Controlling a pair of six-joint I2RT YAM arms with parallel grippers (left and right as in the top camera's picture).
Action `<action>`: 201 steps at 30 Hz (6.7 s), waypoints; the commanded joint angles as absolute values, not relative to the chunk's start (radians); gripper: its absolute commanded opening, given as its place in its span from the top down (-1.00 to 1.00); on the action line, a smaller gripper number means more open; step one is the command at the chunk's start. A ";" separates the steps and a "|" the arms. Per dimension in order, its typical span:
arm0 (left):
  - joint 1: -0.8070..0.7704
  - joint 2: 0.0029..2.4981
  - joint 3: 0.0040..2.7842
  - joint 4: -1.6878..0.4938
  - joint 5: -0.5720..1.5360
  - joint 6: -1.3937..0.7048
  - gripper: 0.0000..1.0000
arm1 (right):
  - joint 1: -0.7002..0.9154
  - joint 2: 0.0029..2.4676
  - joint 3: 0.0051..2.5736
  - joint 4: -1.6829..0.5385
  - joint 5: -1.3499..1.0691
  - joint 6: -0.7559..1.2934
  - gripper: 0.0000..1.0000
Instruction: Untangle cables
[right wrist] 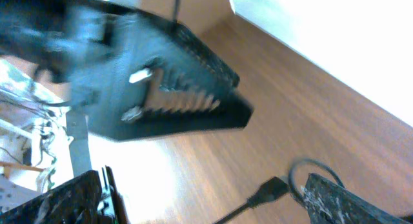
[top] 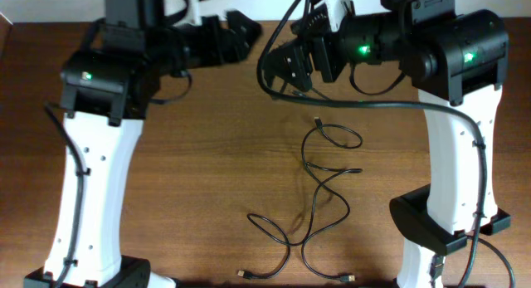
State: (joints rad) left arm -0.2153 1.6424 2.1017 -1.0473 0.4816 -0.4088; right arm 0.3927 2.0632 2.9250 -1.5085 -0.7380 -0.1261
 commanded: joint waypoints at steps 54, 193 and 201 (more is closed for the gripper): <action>-0.023 1.764 2.103 -1.092 1.215 0.363 1.00 | -0.019 2.068 2.928 -1.621 -0.664 0.057 -0.98; 0.029 1.608 2.101 -1.386 0.568 0.058 -0.97 | 0.363 1.913 2.025 -1.682 -0.199 -0.509 -0.97; 0.029 1.608 2.102 -1.393 0.587 0.058 -0.99 | 0.339 1.908 1.747 -1.385 -0.152 -0.626 -0.99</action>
State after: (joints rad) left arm 0.0284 1.6138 2.0998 -1.3922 0.5720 0.0387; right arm 0.3553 1.9255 1.7947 -1.4490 -0.1860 -0.5987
